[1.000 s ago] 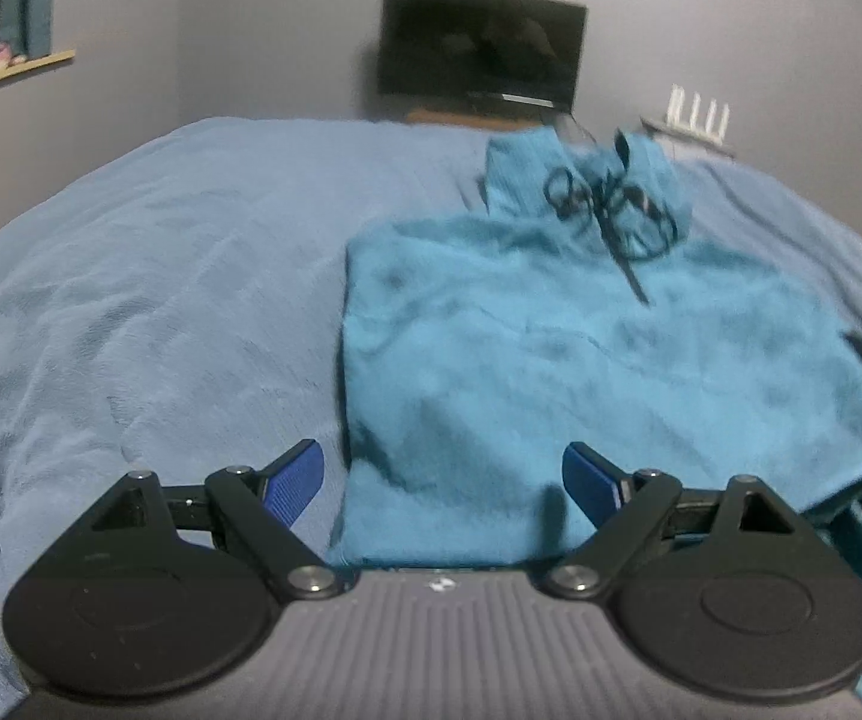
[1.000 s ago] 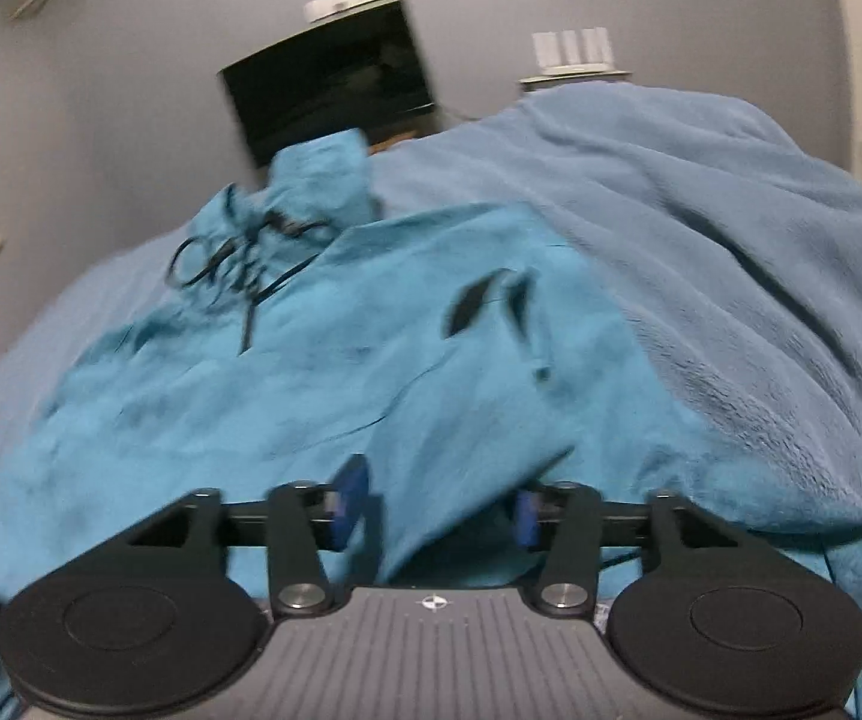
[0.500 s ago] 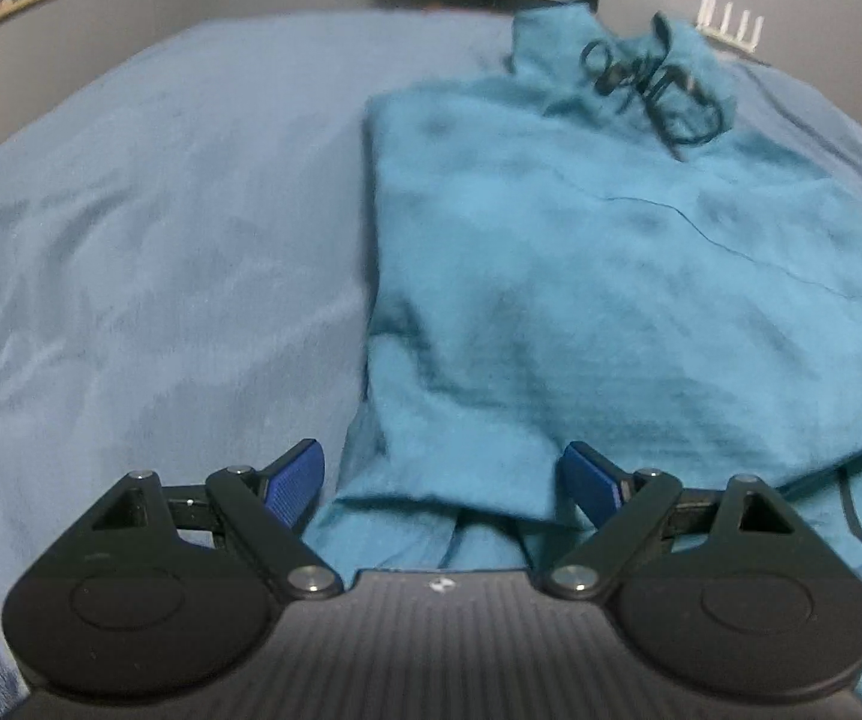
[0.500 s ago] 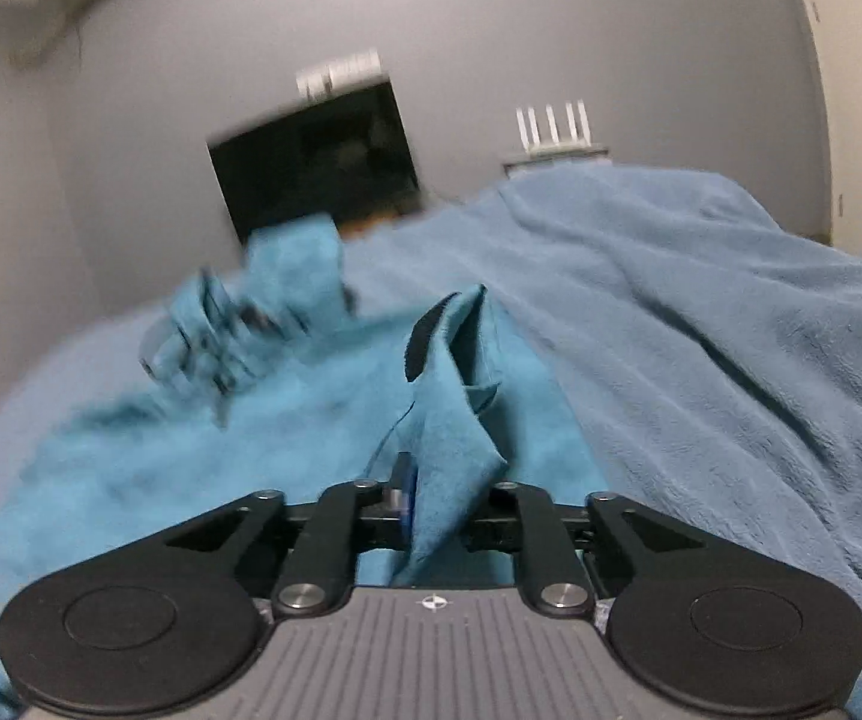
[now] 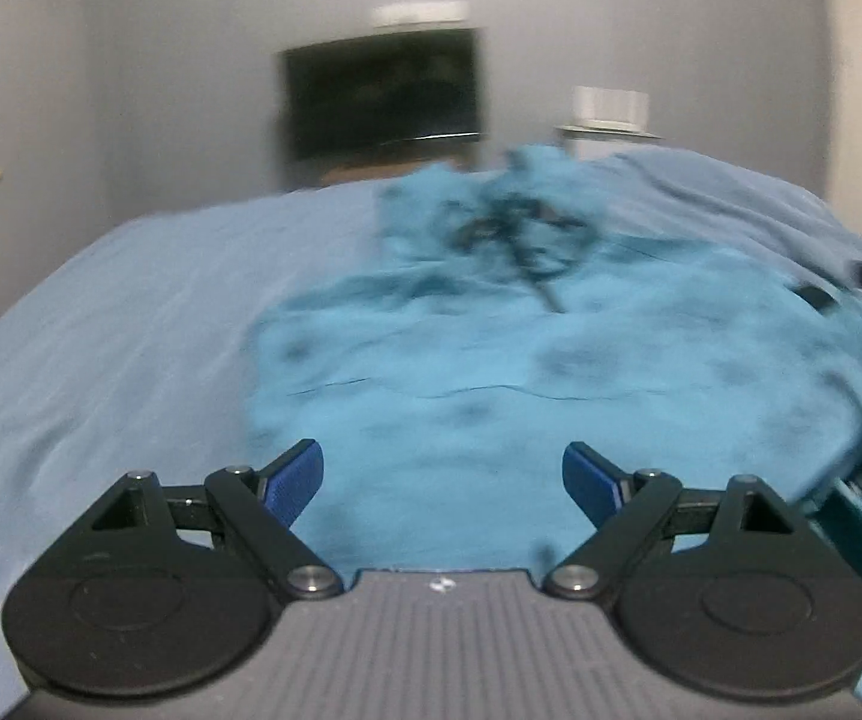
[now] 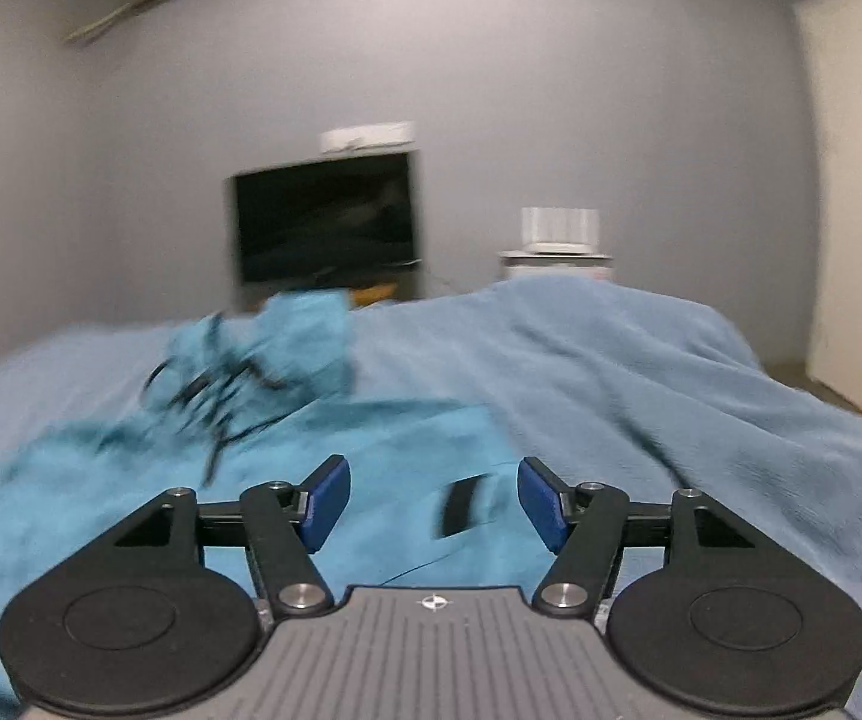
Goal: Fold large clothes
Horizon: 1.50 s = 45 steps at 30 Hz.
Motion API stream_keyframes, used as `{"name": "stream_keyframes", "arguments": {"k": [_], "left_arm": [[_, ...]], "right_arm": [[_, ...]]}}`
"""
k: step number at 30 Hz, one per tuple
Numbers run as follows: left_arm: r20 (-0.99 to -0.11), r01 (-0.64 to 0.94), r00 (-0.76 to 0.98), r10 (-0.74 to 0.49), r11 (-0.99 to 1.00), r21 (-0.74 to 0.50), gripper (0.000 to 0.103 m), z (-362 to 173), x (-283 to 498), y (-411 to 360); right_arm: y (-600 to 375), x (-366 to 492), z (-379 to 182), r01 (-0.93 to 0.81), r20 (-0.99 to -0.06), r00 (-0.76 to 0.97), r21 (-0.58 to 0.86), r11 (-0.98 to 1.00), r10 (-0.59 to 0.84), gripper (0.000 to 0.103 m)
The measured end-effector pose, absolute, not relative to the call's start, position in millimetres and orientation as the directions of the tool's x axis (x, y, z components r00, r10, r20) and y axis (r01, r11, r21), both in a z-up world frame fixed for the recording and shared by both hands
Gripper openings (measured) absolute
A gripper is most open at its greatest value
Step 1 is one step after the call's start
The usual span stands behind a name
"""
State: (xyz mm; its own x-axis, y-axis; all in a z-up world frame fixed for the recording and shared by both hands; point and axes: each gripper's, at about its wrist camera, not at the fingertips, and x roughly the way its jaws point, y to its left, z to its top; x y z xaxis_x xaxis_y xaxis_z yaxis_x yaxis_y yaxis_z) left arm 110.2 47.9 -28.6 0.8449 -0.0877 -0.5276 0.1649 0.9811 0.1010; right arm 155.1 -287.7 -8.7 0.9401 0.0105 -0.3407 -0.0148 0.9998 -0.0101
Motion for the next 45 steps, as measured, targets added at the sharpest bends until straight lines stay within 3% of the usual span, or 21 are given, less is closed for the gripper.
{"name": "stream_keyframes", "arguments": {"k": [3, 5, 7, 10, 14, 19, 24, 29, 32, 40, 45], "left_arm": [[-0.598, 0.262, 0.790, -0.138, 0.957, 0.126, 0.087, -54, 116, 35], [-0.660, 0.285, 0.744, -0.108, 0.944, 0.166, 0.088, -76, 120, 33], [-0.705, 0.270, 0.707, -0.058, 0.943, 0.193, 0.098, -93, 128, 37], [-0.724, 0.209, 0.688, -0.047, 0.969, 0.136, 0.102, -96, 136, 52], [-0.716, 0.150, 0.697, -0.027, 0.983, 0.109, 0.102, -88, 137, 60], [-0.658, 0.142, 0.746, -0.103, 0.990, 0.006, 0.102, -61, 123, 54], [-0.678, 0.187, 0.730, -0.089, 0.980, 0.073, 0.102, -68, 127, 40], [-0.719, 0.188, 0.694, -0.038, 0.973, 0.131, 0.102, -90, 132, 41], [-0.718, 0.182, 0.695, -0.040, 0.976, 0.121, 0.102, -91, 133, 47], [-0.708, 0.175, 0.706, -0.024, 0.974, 0.142, 0.102, -87, 126, 49], [-0.645, 0.130, 0.764, -0.012, 0.982, 0.136, 0.102, -51, 95, 58]], "right_arm": [[-269, 171, -28, -0.120, -0.430, 0.900, -0.092, 0.989, 0.069, 0.065], [-263, 189, -49, -0.150, -0.533, 0.844, -0.119, 0.982, 0.064, 0.064], [-268, 194, -65, -0.111, -0.588, 0.809, -0.143, 0.983, 0.006, 0.062], [-289, 195, -73, 0.021, -0.595, 0.801, -0.089, 0.996, -0.070, 0.064], [-316, 200, -67, 0.126, -0.603, 0.796, 0.085, 0.988, -0.050, 0.064], [-309, 176, -49, 0.083, -0.462, 0.887, 0.106, 0.991, -0.024, 0.067], [-282, 183, -55, -0.077, -0.500, 0.856, 0.130, 0.989, 0.132, 0.080], [-262, 200, -85, -0.121, -0.622, 0.779, -0.024, 0.992, 0.080, 0.085], [-267, 200, -81, -0.061, -0.614, 0.788, -0.028, 0.998, 0.031, 0.093], [-302, 163, -58, 0.013, -0.559, 0.826, 0.146, 0.989, 0.072, 0.091], [-308, 134, -17, -0.020, -0.529, 0.844, 0.122, 0.992, 0.082, 0.091]]}}
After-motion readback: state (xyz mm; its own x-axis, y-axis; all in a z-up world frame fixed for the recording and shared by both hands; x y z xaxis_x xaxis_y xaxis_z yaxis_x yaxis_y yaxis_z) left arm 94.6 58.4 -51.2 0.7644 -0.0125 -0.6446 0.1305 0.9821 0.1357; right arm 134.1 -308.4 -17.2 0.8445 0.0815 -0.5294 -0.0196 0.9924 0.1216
